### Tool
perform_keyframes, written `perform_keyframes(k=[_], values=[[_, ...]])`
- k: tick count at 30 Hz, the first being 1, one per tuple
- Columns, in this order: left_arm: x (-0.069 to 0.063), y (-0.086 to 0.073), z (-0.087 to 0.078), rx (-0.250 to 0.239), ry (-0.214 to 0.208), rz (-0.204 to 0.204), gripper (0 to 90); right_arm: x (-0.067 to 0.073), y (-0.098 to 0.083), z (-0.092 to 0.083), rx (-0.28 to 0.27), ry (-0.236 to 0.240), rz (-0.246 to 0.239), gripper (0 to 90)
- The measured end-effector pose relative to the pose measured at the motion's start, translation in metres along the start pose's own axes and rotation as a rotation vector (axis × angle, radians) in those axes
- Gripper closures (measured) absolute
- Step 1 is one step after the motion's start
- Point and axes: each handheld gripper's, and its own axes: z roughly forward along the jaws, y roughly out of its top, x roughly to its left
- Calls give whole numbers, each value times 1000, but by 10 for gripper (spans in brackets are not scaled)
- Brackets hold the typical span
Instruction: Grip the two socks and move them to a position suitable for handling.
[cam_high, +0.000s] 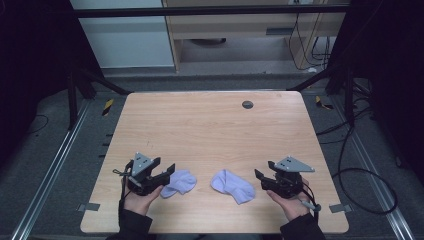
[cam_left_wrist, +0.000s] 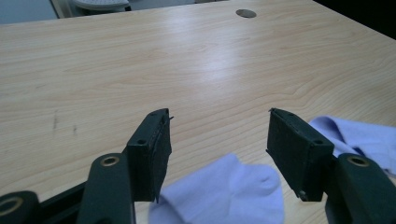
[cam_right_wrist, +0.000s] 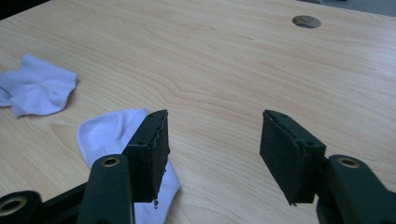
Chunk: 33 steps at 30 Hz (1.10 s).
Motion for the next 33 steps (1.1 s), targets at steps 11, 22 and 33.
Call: perform_keyframes(k=[11,22,33], values=[[-32,12,29,10,-37,30,401,12,1,2,15,51,-29,510],[-59,11,45,46,-46,56,440,16,-11,2,34,71,-48,528],[-76,0,58,92,-76,77,513,25,-21,5,75,114,-69,568]])
